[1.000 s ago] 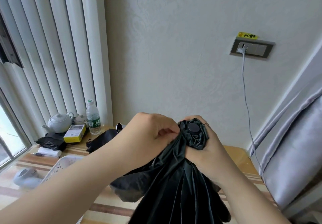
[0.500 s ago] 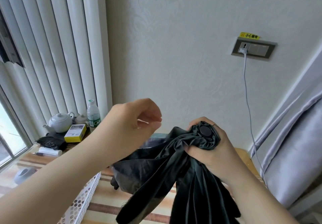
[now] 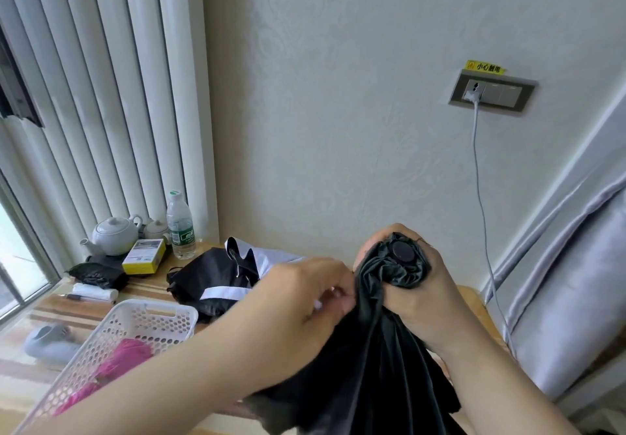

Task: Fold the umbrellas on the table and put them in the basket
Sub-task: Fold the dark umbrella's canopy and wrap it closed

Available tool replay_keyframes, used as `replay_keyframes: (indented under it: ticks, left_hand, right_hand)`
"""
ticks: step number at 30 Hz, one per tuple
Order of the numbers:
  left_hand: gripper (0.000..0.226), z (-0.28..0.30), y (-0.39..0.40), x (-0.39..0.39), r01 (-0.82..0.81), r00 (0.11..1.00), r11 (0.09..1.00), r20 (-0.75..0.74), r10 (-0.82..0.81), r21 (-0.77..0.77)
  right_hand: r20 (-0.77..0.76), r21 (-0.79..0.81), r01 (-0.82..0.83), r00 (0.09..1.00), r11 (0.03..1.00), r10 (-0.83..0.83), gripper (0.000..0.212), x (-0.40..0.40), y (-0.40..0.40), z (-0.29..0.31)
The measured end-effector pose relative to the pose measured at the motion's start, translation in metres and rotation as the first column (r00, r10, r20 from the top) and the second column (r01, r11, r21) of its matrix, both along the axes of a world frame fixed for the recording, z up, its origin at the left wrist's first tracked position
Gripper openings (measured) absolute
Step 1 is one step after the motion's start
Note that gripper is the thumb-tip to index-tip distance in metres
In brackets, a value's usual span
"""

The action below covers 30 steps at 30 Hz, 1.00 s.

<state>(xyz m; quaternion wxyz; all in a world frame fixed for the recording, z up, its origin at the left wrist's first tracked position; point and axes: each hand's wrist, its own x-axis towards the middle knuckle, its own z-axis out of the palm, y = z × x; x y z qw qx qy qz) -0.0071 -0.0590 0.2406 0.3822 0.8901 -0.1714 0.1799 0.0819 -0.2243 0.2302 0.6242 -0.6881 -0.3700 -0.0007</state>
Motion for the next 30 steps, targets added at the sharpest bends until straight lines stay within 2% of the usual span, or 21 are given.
replay_keyframes:
  ticks: [4, 7, 10, 11, 14, 16, 17, 18, 20, 21, 22, 23, 24, 25, 27, 28, 30]
  left_hand:
    - [0.015, -0.008, -0.001, -0.002, 0.127, 0.984, 0.988, -0.117, -0.137, -0.090]
    - [0.013, -0.007, 0.021, 0.008, 0.093, 0.956, 0.960, -0.244, -0.160, -0.264]
    - [0.014, -0.022, 0.052, 0.023, -0.113, 0.962, 0.874, -0.271, -0.022, -0.473]
    - [0.014, -0.033, 0.063, 0.026, -0.205, 0.954, 0.842, -0.296, 0.057, -0.500]
    - [0.026, -0.064, 0.083, 0.024, -0.425, 0.897, 0.775, -0.329, 0.294, -0.467]
    - [0.033, -0.077, 0.081, 0.017, -0.480, 0.874, 0.756, -0.312, 0.372, -0.445]
    - [0.033, -0.078, 0.075, 0.011, -0.485, 0.875, 0.763, -0.252, 0.415, -0.428]
    - [0.033, -0.077, 0.069, 0.004, -0.490, 0.868, 0.785, -0.126, 0.481, -0.380]
    - [0.036, -0.061, 0.052, -0.009, -0.457, 0.812, 0.853, 0.273, 0.515, -0.252]
    - [0.032, -0.050, 0.041, -0.019, -0.400, 0.769, 0.902, 0.476, 0.427, -0.163]
    - [0.020, -0.044, 0.026, -0.026, -0.331, 0.741, 0.943, 0.610, 0.279, -0.030]
    - [0.008, -0.041, 0.013, -0.033, -0.281, 0.743, 0.946, 0.661, 0.109, 0.161]
    - [0.014, -0.043, 0.000, -0.037, -0.263, 0.781, 0.891, 0.624, -0.029, 0.370]
    - [0.017, -0.046, -0.011, -0.037, -0.296, 0.866, 0.781, 0.500, -0.024, 0.550]
    - [0.016, -0.071, -0.027, -0.030, -0.326, 0.933, 0.519, 0.357, 0.043, 0.790]
    - [0.024, -0.085, -0.034, -0.022, -0.291, 0.939, 0.500, 0.343, -0.013, 0.816]
    - [0.029, -0.093, -0.047, -0.005, -0.218, 0.924, 0.630, 0.365, -0.112, 0.745]
  right_hand:
    - [-0.028, 0.012, 0.140, 0.990, 0.990, -0.139, 0.023, 0.003, -0.001, 0.003]
    - [-0.094, 0.001, 0.258, 0.962, 0.966, -0.257, 0.016, 0.006, 0.000, 0.006]
    - [-0.254, 0.024, 0.411, 0.884, 0.911, -0.392, 0.015, 0.014, 0.001, 0.007]
    - [-0.305, 0.027, 0.462, 0.848, 0.886, -0.433, 0.014, 0.019, 0.001, 0.007]
    - [-0.435, -0.004, 0.577, 0.734, 0.817, -0.521, 0.012, 0.033, -0.003, 0.006]
    - [-0.525, -0.022, 0.615, 0.663, 0.788, -0.533, 0.014, 0.042, -0.003, 0.002]
    - [-0.561, -0.031, 0.635, 0.628, 0.772, -0.539, 0.014, 0.045, -0.003, 0.000]
    - [-0.589, -0.046, 0.655, 0.592, 0.754, -0.550, 0.014, 0.048, -0.002, -0.003]
    - [-0.627, -0.074, 0.686, 0.533, 0.724, -0.568, 0.020, 0.051, 0.002, -0.010]
    - [-0.645, -0.077, 0.693, 0.513, 0.717, -0.566, 0.024, 0.052, 0.004, -0.013]
    - [-0.663, -0.076, 0.699, 0.498, 0.711, -0.560, 0.028, 0.052, 0.007, -0.017]
    - [-0.679, -0.071, 0.702, 0.486, 0.708, -0.550, 0.029, 0.052, 0.010, -0.019]
    - [-0.694, -0.059, 0.703, 0.482, 0.708, -0.536, 0.028, 0.052, 0.012, -0.020]
    - [-0.708, -0.039, 0.704, 0.482, 0.709, -0.517, 0.026, 0.051, 0.015, -0.020]
    - [-0.725, -0.005, 0.705, 0.486, 0.709, -0.488, 0.019, 0.049, 0.020, -0.019]
    - [-0.728, 0.011, 0.708, 0.489, 0.706, -0.480, 0.018, 0.048, 0.022, -0.018]
    - [-0.734, 0.039, 0.719, 0.491, 0.694, -0.468, 0.017, 0.046, 0.024, -0.014]
